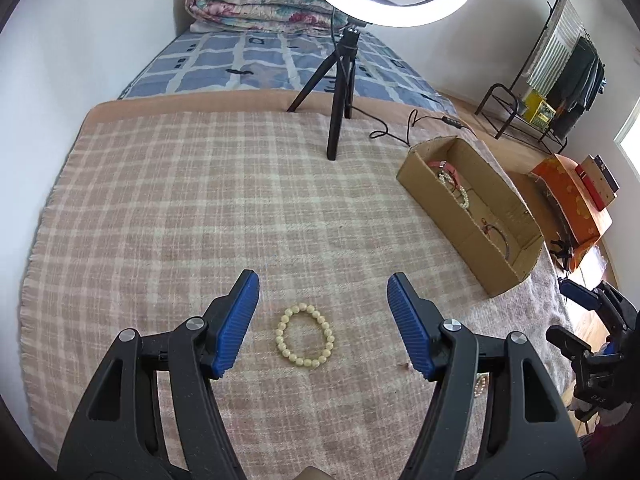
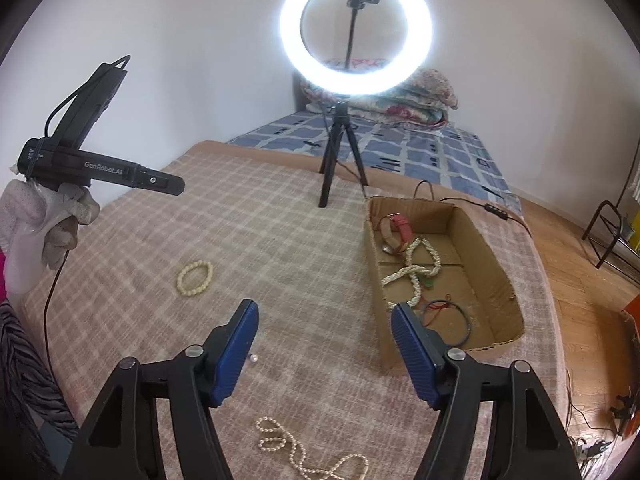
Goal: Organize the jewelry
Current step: 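Close left tool on cream bead bracelet while right tool closes on small pearl earring, then carry bracelet in left tool over the box while right tool carries the earring there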
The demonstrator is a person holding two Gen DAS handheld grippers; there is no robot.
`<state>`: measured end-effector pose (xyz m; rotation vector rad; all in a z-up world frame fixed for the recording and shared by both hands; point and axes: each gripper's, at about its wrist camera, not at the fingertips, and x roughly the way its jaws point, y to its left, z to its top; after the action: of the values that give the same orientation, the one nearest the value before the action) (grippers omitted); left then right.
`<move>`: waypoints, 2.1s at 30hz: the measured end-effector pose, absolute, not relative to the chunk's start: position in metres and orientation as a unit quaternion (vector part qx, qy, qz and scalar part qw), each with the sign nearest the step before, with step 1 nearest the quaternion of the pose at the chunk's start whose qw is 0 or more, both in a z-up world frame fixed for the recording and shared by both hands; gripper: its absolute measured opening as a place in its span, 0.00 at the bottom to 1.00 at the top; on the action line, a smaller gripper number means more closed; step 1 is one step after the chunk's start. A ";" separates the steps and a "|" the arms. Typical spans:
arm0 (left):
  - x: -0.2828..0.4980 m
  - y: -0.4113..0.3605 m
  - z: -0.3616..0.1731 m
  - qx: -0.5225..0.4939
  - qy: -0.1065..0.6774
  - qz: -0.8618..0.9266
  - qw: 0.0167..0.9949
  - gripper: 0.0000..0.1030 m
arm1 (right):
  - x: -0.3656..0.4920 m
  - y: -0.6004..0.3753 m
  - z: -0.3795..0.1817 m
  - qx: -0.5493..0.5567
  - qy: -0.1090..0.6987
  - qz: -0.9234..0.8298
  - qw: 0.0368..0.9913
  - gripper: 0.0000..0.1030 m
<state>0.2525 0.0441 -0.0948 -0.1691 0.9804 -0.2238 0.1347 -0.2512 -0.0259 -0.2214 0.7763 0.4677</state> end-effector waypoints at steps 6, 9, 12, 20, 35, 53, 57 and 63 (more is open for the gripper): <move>0.253 0.055 -0.127 -0.091 0.504 -0.108 0.852 0.58 | 0.124 -0.209 -0.053 -0.157 0.397 0.291 0.856 0.46; 0.254 0.058 -0.140 -0.089 0.517 -0.105 0.845 0.58 | 0.121 -0.193 -0.067 -0.176 0.408 0.318 0.837 0.41; 0.255 0.061 -0.152 -0.089 0.530 -0.102 0.837 0.52 | 0.122 -0.181 -0.080 -0.188 0.418 0.343 0.820 0.38; 0.263 0.062 -0.190 -0.081 0.569 -0.093 0.813 0.48 | 0.131 -0.164 -0.111 -0.215 0.448 0.370 0.785 0.29; 0.275 0.053 -0.208 -0.067 0.581 -0.097 0.805 0.48 | 0.151 -0.147 -0.138 -0.242 0.463 0.377 0.765 0.21; 0.281 0.044 -0.219 -0.020 0.568 -0.083 0.819 0.24 | 0.156 -0.140 -0.154 -0.249 0.476 0.378 0.754 0.07; 0.281 0.045 -0.219 -0.021 0.563 -0.081 0.822 0.08 | 0.154 -0.139 -0.154 -0.255 0.474 0.377 0.754 0.06; 0.281 0.043 -0.216 -0.023 0.560 -0.084 0.824 0.06 | 0.153 -0.138 -0.154 -0.254 0.473 0.376 0.755 0.06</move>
<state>0.2807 0.0431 -0.2155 -0.0494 1.1908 -0.1797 0.1526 -0.1382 -0.1538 -0.5530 1.0327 0.8199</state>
